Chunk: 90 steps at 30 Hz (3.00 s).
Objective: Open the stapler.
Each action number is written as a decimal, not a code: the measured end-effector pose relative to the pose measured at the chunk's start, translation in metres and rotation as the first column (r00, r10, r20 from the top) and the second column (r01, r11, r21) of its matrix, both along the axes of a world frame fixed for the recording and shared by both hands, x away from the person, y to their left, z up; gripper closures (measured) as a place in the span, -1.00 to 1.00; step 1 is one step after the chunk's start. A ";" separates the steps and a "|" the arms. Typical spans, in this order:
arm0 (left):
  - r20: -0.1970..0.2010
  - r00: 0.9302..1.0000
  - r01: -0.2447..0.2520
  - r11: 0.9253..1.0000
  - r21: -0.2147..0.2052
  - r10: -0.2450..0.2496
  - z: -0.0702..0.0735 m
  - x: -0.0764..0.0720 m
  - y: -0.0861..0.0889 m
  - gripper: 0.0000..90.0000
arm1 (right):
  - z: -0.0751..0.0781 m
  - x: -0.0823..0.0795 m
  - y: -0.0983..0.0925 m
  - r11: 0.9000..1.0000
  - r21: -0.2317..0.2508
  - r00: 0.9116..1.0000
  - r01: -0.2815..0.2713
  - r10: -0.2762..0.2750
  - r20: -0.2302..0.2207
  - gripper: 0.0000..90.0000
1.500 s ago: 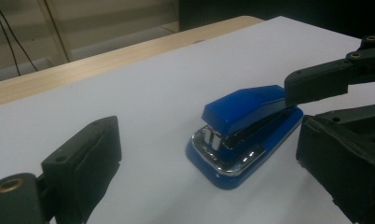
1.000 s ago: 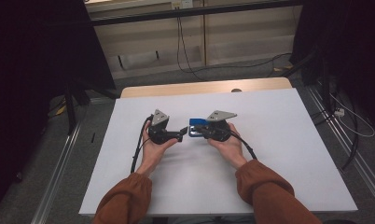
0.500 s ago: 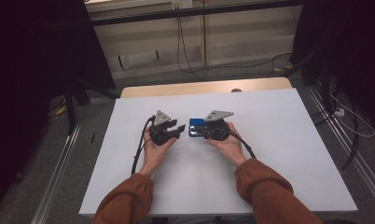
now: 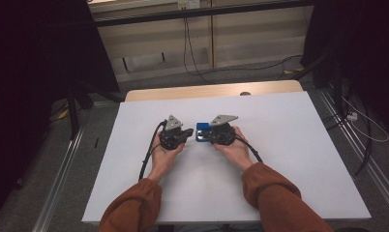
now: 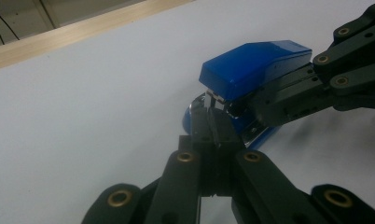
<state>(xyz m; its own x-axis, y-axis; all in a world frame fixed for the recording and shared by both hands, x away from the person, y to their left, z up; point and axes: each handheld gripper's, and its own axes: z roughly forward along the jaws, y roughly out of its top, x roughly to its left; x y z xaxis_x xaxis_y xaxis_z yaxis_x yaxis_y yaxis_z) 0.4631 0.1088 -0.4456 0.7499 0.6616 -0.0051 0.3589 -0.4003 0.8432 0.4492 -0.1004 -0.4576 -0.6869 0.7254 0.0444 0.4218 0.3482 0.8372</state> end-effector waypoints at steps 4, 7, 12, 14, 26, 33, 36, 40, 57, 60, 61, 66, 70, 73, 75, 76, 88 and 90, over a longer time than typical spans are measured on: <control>-0.010 1.000 -0.008 1.000 0.005 0.008 0.000 0.003 -0.002 1.00 | -0.002 0.001 0.001 1.000 -0.004 1.000 0.005 -0.004 0.001 1.00; -0.009 0.999 -0.033 0.999 0.012 0.033 -0.001 0.007 -0.003 1.00 | -0.002 0.001 0.001 1.000 -0.007 1.000 0.001 -0.001 0.001 1.00; -0.024 0.999 -0.042 0.999 0.019 0.042 -0.005 0.013 0.000 1.00 | -0.002 0.000 0.001 1.000 -0.010 1.000 0.006 -0.006 0.005 1.00; -0.024 0.999 -0.034 0.999 0.022 0.034 -0.006 0.013 0.000 1.00 | -0.002 -0.001 0.001 1.000 -0.014 1.000 0.005 -0.005 0.007 1.00; -0.013 1.000 0.021 0.999 0.024 -0.020 -0.004 0.010 -0.013 1.00 | -0.003 -0.001 0.001 1.000 -0.011 1.000 0.012 -0.012 0.010 1.00; -0.005 1.000 0.014 0.999 0.036 -0.013 -0.004 0.011 -0.014 1.00 | -0.003 0.000 0.000 1.000 -0.006 1.000 0.012 -0.012 0.006 1.00; -0.001 1.000 0.014 0.999 0.038 -0.014 -0.003 0.011 -0.015 1.00 | -0.003 0.000 0.000 1.000 -0.006 1.000 0.012 -0.012 0.006 1.00; 0.001 1.000 0.012 0.999 0.038 -0.012 -0.002 0.012 -0.014 1.00 | -0.003 0.000 0.000 1.000 -0.002 1.000 0.010 -0.010 0.003 1.00; -0.006 1.000 0.013 1.000 -0.001 -0.013 0.001 0.014 -0.014 1.00 | -0.003 -0.001 0.000 1.000 -0.005 1.000 0.014 -0.014 0.005 1.00; -0.009 1.000 0.015 1.000 -0.005 -0.015 0.002 0.014 -0.014 1.00 | -0.003 -0.001 0.001 1.000 -0.006 1.000 0.014 -0.014 0.006 1.00; -0.005 1.000 0.013 1.000 -0.008 -0.013 0.002 0.014 -0.014 1.00 | -0.003 -0.001 0.001 1.000 -0.006 1.000 0.014 -0.014 0.006 1.00; 0.010 1.000 0.013 1.000 -0.002 -0.013 0.006 0.013 -0.016 1.00 | -0.003 0.000 0.000 1.000 -0.002 1.000 0.018 -0.018 0.002 1.00; 0.011 1.000 0.013 1.000 -0.011 -0.012 0.006 0.013 -0.016 1.00 | -0.003 0.000 0.000 1.000 0.000 1.000 0.018 -0.018 0.000 1.00; 0.016 1.000 0.010 1.000 -0.018 -0.010 0.007 0.013 -0.016 1.00 | -0.003 0.000 0.000 1.000 0.000 1.000 0.018 -0.018 0.000 1.00; 0.013 1.000 0.012 1.000 -0.021 -0.012 0.008 0.013 -0.016 1.00 | -0.003 0.000 0.000 1.000 0.000 1.000 0.019 -0.019 0.001 1.00; 0.015 1.000 0.012 1.000 -0.016 -0.012 0.008 0.013 -0.016 1.00 | -0.003 0.000 0.000 1.000 0.000 1.000 0.019 -0.019 0.001 1.00; 0.024 1.000 0.008 1.000 -0.020 -0.008 0.012 0.014 -0.019 1.00 | -0.003 0.000 0.000 1.000 0.000 1.000 0.015 -0.015 0.000 1.00; 0.025 1.000 0.004 1.000 -0.029 -0.003 0.012 0.014 -0.020 1.00 | -0.003 0.000 0.000 1.000 0.002 1.000 0.015 -0.015 -0.002 1.00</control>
<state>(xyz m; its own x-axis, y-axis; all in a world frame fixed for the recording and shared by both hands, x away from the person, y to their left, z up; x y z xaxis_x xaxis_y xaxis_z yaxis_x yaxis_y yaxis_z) 0.4776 0.0892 -0.4333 0.7522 0.6589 -0.0055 0.3366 -0.3771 0.8628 0.4496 -0.1005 -0.4605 -0.6760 0.7354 0.0468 0.4282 0.3404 0.8371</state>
